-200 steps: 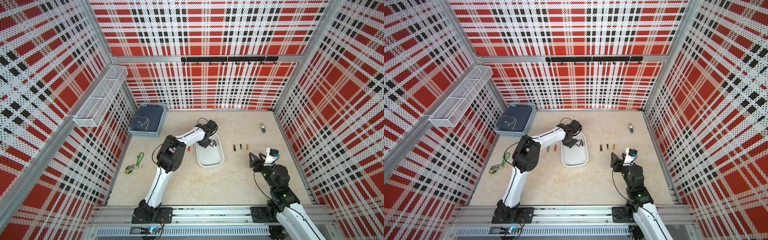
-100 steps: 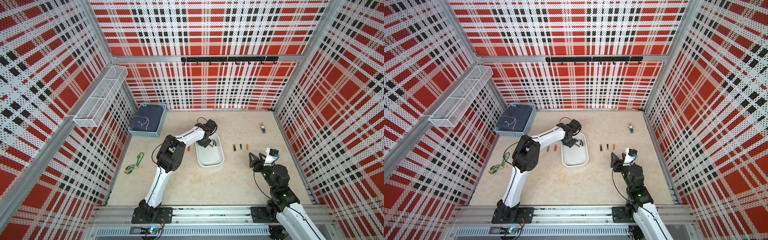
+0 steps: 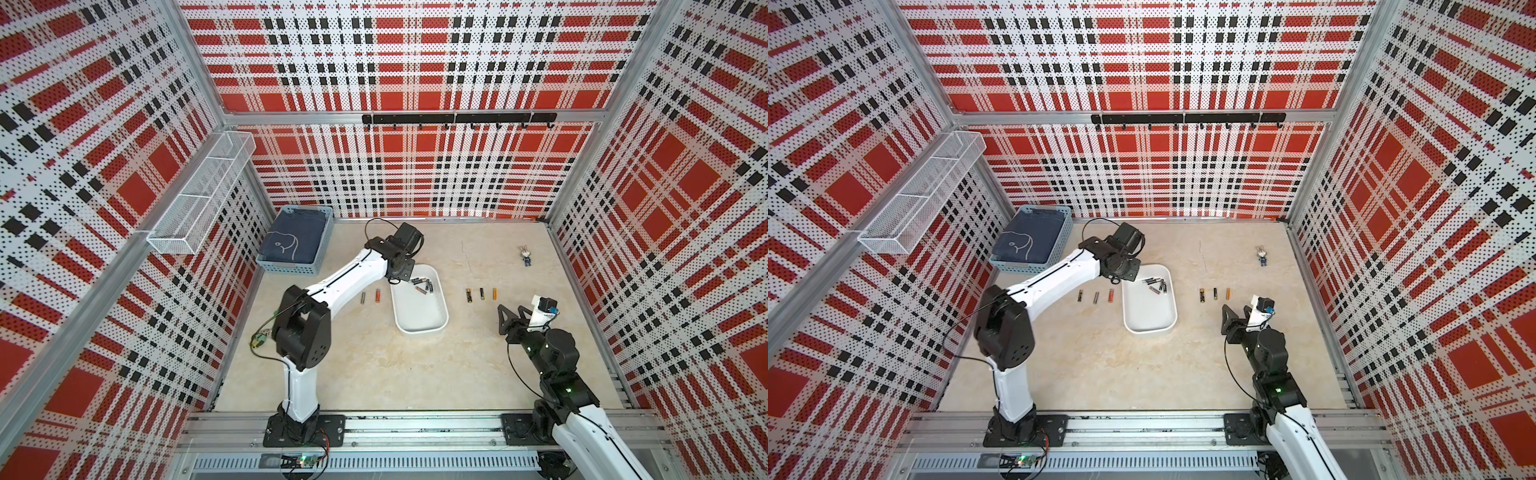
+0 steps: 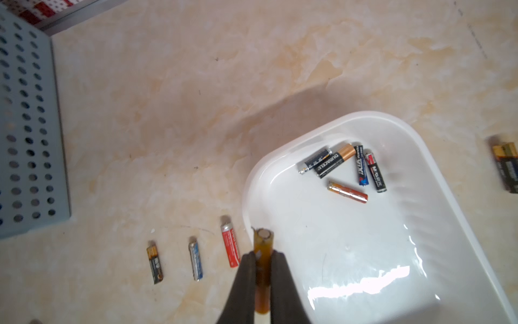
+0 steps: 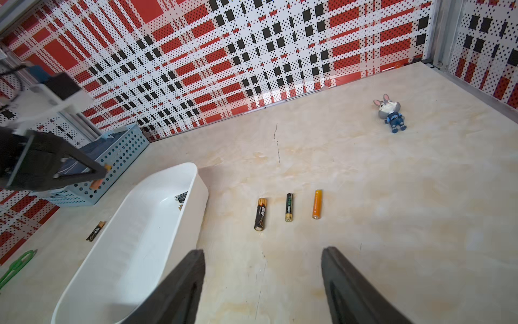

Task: Take the batteries out of the storage box
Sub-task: Place the battery at the center of the board.

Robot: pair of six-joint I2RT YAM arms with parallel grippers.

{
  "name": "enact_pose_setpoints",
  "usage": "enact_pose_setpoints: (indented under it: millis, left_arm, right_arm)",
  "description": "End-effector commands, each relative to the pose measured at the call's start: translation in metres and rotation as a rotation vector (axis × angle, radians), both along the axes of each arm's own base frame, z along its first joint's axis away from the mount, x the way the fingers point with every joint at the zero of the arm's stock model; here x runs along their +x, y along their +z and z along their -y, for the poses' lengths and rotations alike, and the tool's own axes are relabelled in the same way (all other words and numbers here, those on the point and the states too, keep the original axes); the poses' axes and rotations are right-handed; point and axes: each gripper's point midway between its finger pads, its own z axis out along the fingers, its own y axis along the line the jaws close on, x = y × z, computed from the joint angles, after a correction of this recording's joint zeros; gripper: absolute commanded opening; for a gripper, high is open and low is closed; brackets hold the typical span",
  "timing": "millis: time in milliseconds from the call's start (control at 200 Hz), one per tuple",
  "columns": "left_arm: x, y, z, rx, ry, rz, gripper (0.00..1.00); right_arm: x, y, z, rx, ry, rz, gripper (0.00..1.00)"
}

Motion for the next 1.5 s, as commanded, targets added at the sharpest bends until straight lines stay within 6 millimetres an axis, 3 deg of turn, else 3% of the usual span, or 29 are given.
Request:
enact_pose_setpoints:
  millis: [0, 200, 371, 471, 586, 722, 747, 767, 932, 1057, 1423, 1493]
  left_arm:
    - [-0.020, -0.019, -0.021, -0.071, 0.146, -0.018, 0.00]
    - [-0.056, -0.060, -0.041, -0.101, 0.202, -0.077, 0.00]
    - [-0.067, -0.092, -0.046, -0.107, 0.214, -0.109, 0.00]
    - [-0.069, -0.110, -0.046, -0.096, 0.209, -0.130, 0.00]
    - [-0.067, -0.121, -0.047, -0.072, 0.209, -0.140, 0.00]
    - [-0.066, -0.128, -0.052, -0.057, 0.220, -0.144, 0.00]
    - [-0.067, -0.130, -0.053, -0.054, 0.221, -0.148, 0.00]
    - [-0.068, -0.131, -0.054, -0.051, 0.224, -0.152, 0.00]
    - [-0.070, -0.138, -0.059, -0.034, 0.233, -0.163, 0.00]
    - [-0.073, -0.142, -0.063, -0.029, 0.242, -0.165, 0.00]
    - [-0.067, -0.132, -0.065, -0.034, 0.247, -0.128, 0.31]
    - [-0.066, -0.127, -0.065, -0.039, 0.246, -0.118, 0.31]
  right_arm:
    - [0.001, 0.002, -0.005, 0.002, 0.023, 0.011, 0.73]
    - [0.003, 0.003, -0.018, -0.024, 0.082, -0.001, 0.70]
    - [0.007, 0.034, -0.074, -0.153, 0.286, -0.034, 0.68]
    - [0.024, 0.050, -0.107, -0.243, 0.374, -0.168, 0.69]
    - [0.049, 0.042, -0.131, -0.301, 0.417, -0.353, 0.64]
    - [0.078, 0.048, -0.158, -0.312, 0.439, -0.368, 0.64]
    - [0.084, 0.044, -0.163, -0.317, 0.442, -0.385, 0.64]
    - [0.077, 0.031, -0.158, -0.338, 0.441, -0.466, 0.63]
    - [0.088, 0.021, -0.192, -0.460, 0.491, -0.525, 0.60]
    - [0.095, -0.002, -0.209, -0.552, 0.501, -0.606, 0.55]
    - [0.124, -0.054, -0.230, -0.597, 0.499, -0.677, 0.54]
    - [0.128, -0.064, -0.233, -0.610, 0.506, -0.689, 0.53]
